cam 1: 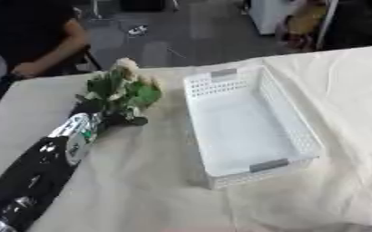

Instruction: Pick up objects on the table and place them in the box.

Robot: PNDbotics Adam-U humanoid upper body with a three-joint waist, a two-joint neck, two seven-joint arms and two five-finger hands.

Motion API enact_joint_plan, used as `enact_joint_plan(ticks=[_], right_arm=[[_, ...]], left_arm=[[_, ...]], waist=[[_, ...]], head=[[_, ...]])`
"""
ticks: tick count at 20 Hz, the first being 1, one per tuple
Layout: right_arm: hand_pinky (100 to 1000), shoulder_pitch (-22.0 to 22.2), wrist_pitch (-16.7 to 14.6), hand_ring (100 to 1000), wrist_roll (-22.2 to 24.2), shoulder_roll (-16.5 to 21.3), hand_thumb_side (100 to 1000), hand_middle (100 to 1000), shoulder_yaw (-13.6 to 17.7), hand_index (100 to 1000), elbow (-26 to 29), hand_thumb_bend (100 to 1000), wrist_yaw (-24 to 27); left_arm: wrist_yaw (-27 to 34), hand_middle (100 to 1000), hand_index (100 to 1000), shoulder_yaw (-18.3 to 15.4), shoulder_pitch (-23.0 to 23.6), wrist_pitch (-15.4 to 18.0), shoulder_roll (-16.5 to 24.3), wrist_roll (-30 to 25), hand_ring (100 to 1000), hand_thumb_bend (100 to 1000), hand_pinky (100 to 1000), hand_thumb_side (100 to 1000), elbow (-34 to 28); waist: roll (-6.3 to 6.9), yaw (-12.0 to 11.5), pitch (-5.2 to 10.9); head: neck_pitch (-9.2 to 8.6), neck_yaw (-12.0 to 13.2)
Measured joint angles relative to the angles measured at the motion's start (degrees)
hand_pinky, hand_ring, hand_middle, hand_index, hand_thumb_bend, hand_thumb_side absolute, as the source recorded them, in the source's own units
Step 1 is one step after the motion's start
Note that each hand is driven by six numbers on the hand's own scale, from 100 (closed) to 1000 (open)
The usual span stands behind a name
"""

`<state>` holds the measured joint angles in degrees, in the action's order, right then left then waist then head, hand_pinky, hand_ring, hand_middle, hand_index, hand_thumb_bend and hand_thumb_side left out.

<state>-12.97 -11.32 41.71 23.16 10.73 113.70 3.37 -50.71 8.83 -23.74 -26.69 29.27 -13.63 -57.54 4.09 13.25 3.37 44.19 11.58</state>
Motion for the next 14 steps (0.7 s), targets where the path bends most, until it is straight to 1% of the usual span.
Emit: enact_joint_plan(ticks=[1,2,3,4,5,6,7,8,9,10,11,12,13,14], right_arm=[[707,0.0,0.0,771,0.0,0.0,467,839,0.0,942,0.0,100,0.0],[707,0.0,0.0,771,0.0,0.0,467,839,0.0,942,0.0,100,0.0],[707,0.0,0.0,771,0.0,0.0,467,839,0.0,942,0.0,100,0.0],[707,0.0,0.0,771,0.0,0.0,467,839,0.0,942,0.0,100,0.0],[707,0.0,0.0,771,0.0,0.0,467,839,0.0,942,0.0,100,0.0],[707,0.0,0.0,771,0.0,0.0,468,839,0.0,942,0.0,100,0.0],[707,0.0,0.0,771,0.0,0.0,463,839,0.0,942,0.0,100,0.0],[707,0.0,0.0,771,0.0,0.0,468,839,0.0,942,0.0,100,0.0],[707,0.0,0.0,771,0.0,0.0,468,839,0.0,942,0.0,100,0.0],[707,0.0,0.0,771,-0.1,0.0,468,839,0.0,942,0.0,100,0.0],[707,0.0,0.0,771,-0.1,0.0,468,839,0.0,942,0.0,100,0.0],[707,0.0,0.0,771,-0.1,0.0,467,839,0.0,942,0.0,100,0.0],[707,0.0,0.0,771,-0.1,0.0,468,839,0.1,942,0.0,100,0.0],[707,0.0,0.0,771,-0.1,0.0,467,839,0.1,942,0.0,100,0.0]], left_arm=[[-0.2,803,868,0.0,0.0,0.1,0.0,-0.3,776,771,758,915,0.6],[-0.4,746,840,0.0,0.0,0.1,0.0,-0.6,701,711,686,815,1.2],[-0.5,752,843,-0.2,0.0,0.0,0.0,-0.9,710,720,694,828,1.9],[-0.5,668,790,-0.5,-0.1,-0.1,0.0,-1.1,594,581,574,590,2.7],[-0.5,610,748,-0.9,-0.1,-0.3,0.0,-1.0,526,477,506,434,3.4],[-0.3,552,700,-1.3,-0.3,-0.7,0.0,-0.6,456,352,392,274,4.0],[0.1,503,656,-1.9,-0.4,-1.4,0.1,0.1,394,260,328,170,4.6],[0.8,441,593,-2.5,-0.5,-2.2,0.1,1.1,303,115,216,136,5.3],[1.9,368,529,-3.2,-0.6,-3.1,0.1,2.7,210,100,100,168,6.0],[3.6,309,478,-4.0,-0.5,-3.9,0.1,4.8,133,100,100,258,6.6],[5.9,238,416,-5.0,-0.4,-4.6,0.1,7.5,100,100,100,320,7.2],[9.2,173,359,-6.1,-0.1,-5.2,0.0,10.7,100,100,100,345,7.7],[13.6,105,297,-7.3,0.2,-5.3,0.0,14.1,100,100,100,352,8.2],[19.1,100,249,-8.7,0.5,-5.1,-0.2,17.7,100,100,100,356,8.7]], waist=[[0.0,0.0,0.06],[0.0,0.0,0.13],[0.0,0.0,0.13],[0.0,0.0,0.13],[0.0,0.0,0.15],[0.0,0.0,0.15],[0.0,0.0,0.16],[0.0,0.0,0.16],[0.0,0.0,0.16],[0.0,0.0,0.16],[0.0,-0.1,0.14],[0.0,-0.1,0.13],[-0.01,-0.3,0.13],[-0.03,-0.4,0.12]], head=[[0.0,0.0],[0.0,0.0],[0.0,0.0],[0.0,0.0],[0.0,0.0],[0.0,0.0],[0.0,0.0],[0.0,0.0],[0.0,0.0],[0.0,0.0],[0.0,0.0],[0.0,0.0],[0.0,0.0],[0.0,0.0]])
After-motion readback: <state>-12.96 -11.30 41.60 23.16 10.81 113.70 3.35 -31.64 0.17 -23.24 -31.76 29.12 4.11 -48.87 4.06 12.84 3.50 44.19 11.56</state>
